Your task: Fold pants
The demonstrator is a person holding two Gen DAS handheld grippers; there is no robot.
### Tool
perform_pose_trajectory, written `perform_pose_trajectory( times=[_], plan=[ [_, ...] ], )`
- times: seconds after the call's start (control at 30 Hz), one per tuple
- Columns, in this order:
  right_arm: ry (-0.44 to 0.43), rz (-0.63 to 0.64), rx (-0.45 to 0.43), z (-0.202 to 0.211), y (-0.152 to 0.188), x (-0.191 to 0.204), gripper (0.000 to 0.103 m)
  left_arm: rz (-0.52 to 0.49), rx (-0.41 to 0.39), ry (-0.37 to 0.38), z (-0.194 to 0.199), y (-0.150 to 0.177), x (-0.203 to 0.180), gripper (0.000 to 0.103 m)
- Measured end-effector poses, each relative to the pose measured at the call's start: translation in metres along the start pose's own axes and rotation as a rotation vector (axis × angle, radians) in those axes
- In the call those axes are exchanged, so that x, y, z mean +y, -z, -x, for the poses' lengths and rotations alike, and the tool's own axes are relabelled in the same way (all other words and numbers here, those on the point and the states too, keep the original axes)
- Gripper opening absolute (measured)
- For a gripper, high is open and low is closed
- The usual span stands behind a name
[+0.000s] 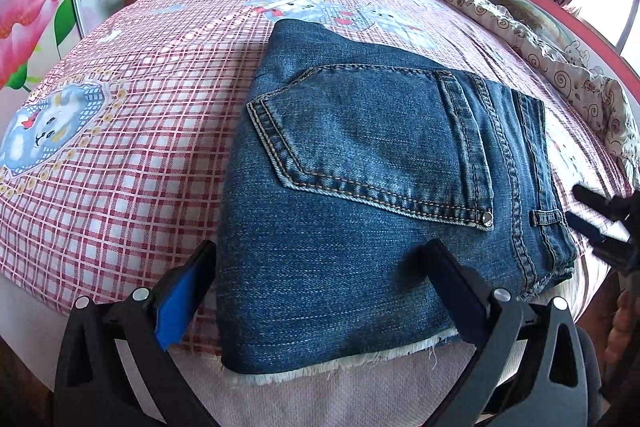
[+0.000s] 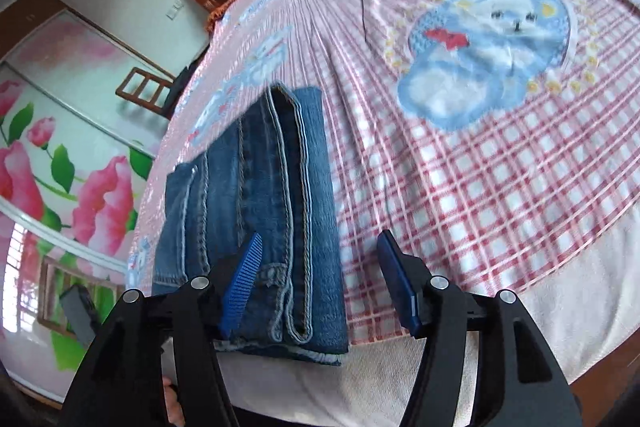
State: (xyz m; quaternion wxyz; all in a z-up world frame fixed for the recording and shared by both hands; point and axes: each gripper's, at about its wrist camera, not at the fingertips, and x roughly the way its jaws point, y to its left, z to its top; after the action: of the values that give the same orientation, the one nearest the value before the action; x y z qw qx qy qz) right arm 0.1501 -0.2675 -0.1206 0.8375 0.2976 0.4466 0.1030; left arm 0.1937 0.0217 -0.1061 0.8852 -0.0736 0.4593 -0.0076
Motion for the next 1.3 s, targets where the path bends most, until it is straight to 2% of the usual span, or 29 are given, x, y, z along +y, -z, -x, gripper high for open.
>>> perform_pose_trajectory(
  times=[0.07,0.13,0.2,0.23,0.33,0.47,0.53,0.63,0.73,0.83,0.9,0.97,1.0,1.07,1.1,1.23,1.3],
  plan=[
    [-0.005,0.035,-0.014,0.001,0.005,0.004,0.060,-0.001,-0.002,0.002,0.000,0.001,0.000,0.101],
    [-0.092,0.028,0.044,-0.004,0.009,0.013,0.060,-0.003,-0.005,0.002,0.000,0.001,0.000,0.101],
    [-0.004,0.137,0.061,-0.006,0.015,0.031,0.060,-0.004,-0.006,0.003,0.000,0.001,0.000,0.101],
    [0.005,0.150,0.066,-0.008,0.015,0.033,0.060,-0.004,-0.006,0.003,0.000,0.001,0.000,0.101],
    [-0.030,0.088,0.074,-0.013,0.014,0.022,0.060,-0.001,-0.001,0.017,0.001,0.000,0.001,0.101],
    [-0.030,0.145,0.075,-0.013,0.019,0.026,0.060,-0.001,0.016,0.089,0.011,0.002,0.012,0.101],
    [-0.045,0.133,0.067,-0.013,0.020,0.026,0.060,0.015,0.011,0.092,0.024,0.005,0.028,0.101],
    [-0.061,0.113,0.063,-0.008,0.020,0.016,0.060,0.073,-0.088,0.054,0.062,0.010,0.072,0.101],
    [-0.048,0.126,0.075,-0.008,0.019,0.016,0.060,0.181,-0.164,-0.025,0.097,0.015,0.139,0.101],
    [-0.038,0.139,0.082,-0.010,0.017,0.019,0.060,0.319,-0.139,-0.088,0.111,0.025,0.207,0.101],
    [-0.040,0.133,0.079,-0.010,0.017,0.019,0.060,0.365,-0.140,-0.130,0.116,0.032,0.235,0.101],
    [-0.041,0.128,0.077,-0.011,0.017,0.018,0.060,0.335,-0.171,-0.098,0.119,0.035,0.247,0.101],
    [-0.038,0.128,0.078,-0.013,0.016,0.019,0.060,0.322,-0.192,-0.059,0.120,0.032,0.247,0.101],
    [-0.029,0.137,0.082,-0.014,0.016,0.020,0.060,0.338,-0.243,0.066,0.120,0.024,0.248,0.101],
    [-0.024,0.141,0.085,-0.014,0.015,0.022,0.060,0.347,-0.261,0.088,0.120,0.019,0.246,0.101],
    [-0.015,0.145,0.093,-0.017,0.013,0.025,0.060,0.364,-0.279,0.195,0.108,-0.001,0.224,0.101],
    [-0.017,0.144,0.091,-0.017,0.013,0.024,0.060,0.333,-0.260,0.234,0.098,-0.011,0.201,0.101]
  ],
)
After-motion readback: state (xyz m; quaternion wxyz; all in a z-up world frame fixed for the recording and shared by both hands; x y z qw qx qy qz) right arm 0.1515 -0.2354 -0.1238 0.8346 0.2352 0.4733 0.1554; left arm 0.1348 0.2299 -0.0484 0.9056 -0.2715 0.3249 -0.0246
